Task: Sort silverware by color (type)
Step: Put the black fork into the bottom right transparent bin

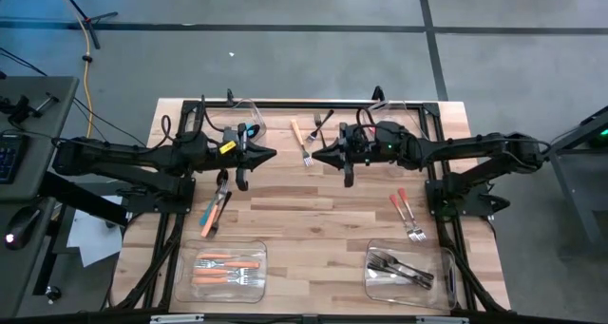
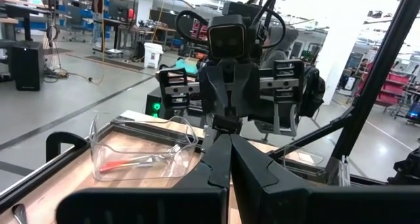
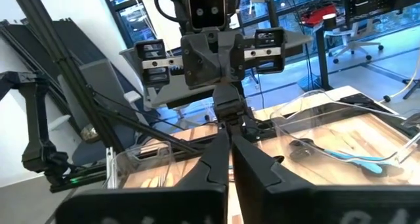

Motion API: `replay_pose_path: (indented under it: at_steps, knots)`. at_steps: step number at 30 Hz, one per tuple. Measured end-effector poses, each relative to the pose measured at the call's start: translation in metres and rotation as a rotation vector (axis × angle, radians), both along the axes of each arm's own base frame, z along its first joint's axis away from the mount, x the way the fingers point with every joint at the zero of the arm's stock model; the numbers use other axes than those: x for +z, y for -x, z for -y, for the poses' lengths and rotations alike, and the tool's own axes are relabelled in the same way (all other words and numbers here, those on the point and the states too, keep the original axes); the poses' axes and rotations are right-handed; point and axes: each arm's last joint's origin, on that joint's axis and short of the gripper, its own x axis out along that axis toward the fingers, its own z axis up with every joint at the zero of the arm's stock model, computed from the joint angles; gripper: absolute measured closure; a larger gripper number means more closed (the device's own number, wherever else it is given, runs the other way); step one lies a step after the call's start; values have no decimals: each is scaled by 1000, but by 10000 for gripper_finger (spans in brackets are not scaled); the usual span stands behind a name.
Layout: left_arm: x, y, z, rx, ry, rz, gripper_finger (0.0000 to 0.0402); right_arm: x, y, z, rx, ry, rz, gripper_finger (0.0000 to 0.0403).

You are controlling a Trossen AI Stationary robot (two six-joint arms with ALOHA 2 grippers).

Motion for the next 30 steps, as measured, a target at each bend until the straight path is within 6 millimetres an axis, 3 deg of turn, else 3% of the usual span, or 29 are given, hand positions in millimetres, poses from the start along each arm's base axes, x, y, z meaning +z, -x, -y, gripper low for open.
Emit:
replay_pose_path:
  at_steps: [21,30]
  knots:
    - [0,0,0,1,0,0,396,0,0,0,1,0,0,403]
    - [-2,0,0,1,4,-28,323,-1,0,0,1,-2,-16,403]
